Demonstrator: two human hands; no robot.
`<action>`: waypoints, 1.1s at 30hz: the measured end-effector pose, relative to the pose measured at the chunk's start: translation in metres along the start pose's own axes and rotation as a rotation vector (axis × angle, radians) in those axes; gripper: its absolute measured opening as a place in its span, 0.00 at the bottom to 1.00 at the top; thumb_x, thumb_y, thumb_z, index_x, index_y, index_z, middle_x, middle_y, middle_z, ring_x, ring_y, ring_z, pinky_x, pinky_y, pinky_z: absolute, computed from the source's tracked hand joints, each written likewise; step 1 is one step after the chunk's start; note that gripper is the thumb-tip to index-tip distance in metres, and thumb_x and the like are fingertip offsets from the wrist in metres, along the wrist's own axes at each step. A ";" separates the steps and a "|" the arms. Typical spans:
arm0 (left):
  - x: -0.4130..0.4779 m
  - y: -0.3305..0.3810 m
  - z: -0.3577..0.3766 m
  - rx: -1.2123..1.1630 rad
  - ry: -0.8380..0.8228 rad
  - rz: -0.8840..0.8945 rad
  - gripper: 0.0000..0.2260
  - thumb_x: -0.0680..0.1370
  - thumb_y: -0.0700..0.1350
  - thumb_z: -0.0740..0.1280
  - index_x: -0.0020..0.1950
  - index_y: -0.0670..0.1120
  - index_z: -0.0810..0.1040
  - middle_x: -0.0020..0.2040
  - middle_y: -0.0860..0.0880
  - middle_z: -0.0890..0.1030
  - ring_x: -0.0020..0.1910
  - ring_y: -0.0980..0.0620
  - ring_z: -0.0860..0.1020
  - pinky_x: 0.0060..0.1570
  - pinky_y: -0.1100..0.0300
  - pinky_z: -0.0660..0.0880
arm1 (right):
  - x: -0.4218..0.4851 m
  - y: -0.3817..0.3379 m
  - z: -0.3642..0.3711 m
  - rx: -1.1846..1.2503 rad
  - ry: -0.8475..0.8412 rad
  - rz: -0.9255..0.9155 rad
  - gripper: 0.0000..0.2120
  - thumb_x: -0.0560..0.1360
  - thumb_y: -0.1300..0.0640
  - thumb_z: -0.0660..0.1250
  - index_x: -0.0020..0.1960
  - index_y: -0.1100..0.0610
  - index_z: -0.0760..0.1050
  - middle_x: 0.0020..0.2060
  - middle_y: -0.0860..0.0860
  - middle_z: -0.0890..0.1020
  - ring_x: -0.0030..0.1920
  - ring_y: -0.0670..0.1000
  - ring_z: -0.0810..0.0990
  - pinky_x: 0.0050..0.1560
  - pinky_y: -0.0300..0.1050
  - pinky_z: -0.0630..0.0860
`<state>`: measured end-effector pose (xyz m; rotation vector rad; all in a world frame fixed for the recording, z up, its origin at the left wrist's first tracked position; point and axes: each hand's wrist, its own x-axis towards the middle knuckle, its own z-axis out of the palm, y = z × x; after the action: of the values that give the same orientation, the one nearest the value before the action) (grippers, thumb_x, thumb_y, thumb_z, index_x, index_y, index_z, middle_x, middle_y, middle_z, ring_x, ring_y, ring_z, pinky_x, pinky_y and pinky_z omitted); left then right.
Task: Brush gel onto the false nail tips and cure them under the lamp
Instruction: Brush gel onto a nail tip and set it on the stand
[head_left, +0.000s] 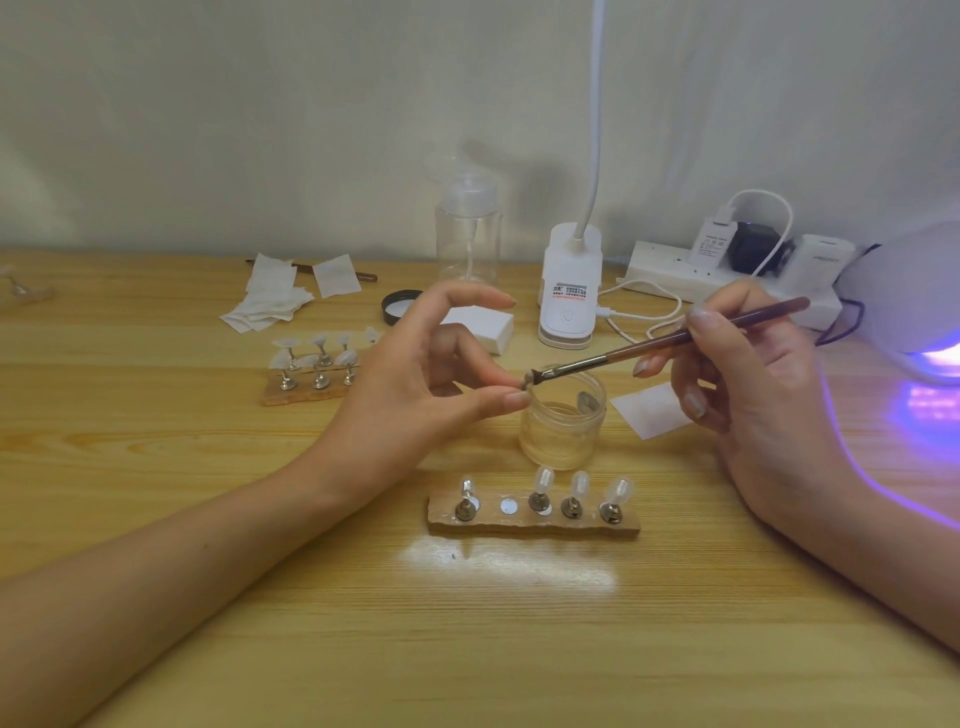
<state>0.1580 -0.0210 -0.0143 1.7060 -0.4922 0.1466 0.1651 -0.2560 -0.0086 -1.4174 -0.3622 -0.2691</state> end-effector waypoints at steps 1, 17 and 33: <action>0.000 0.000 0.000 0.001 0.001 -0.002 0.27 0.68 0.45 0.76 0.65 0.51 0.74 0.37 0.52 0.83 0.48 0.52 0.85 0.55 0.49 0.81 | 0.000 0.000 0.000 -0.002 0.011 0.006 0.09 0.77 0.49 0.66 0.38 0.47 0.71 0.34 0.56 0.84 0.24 0.46 0.68 0.23 0.31 0.62; 0.000 0.003 0.001 0.015 0.009 -0.020 0.28 0.68 0.45 0.76 0.66 0.53 0.73 0.37 0.51 0.83 0.46 0.49 0.85 0.54 0.43 0.79 | 0.000 0.001 -0.001 -0.006 0.020 0.008 0.10 0.79 0.53 0.65 0.40 0.49 0.70 0.33 0.56 0.84 0.23 0.46 0.66 0.24 0.32 0.62; 0.000 0.000 0.000 -0.007 -0.004 0.006 0.27 0.68 0.45 0.76 0.66 0.52 0.73 0.37 0.52 0.83 0.46 0.52 0.86 0.54 0.49 0.81 | 0.001 0.003 -0.004 -0.027 0.029 0.000 0.09 0.79 0.54 0.63 0.40 0.49 0.70 0.33 0.56 0.83 0.23 0.47 0.65 0.25 0.33 0.62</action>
<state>0.1578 -0.0206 -0.0146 1.6983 -0.5002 0.1453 0.1676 -0.2590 -0.0117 -1.4390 -0.3361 -0.2948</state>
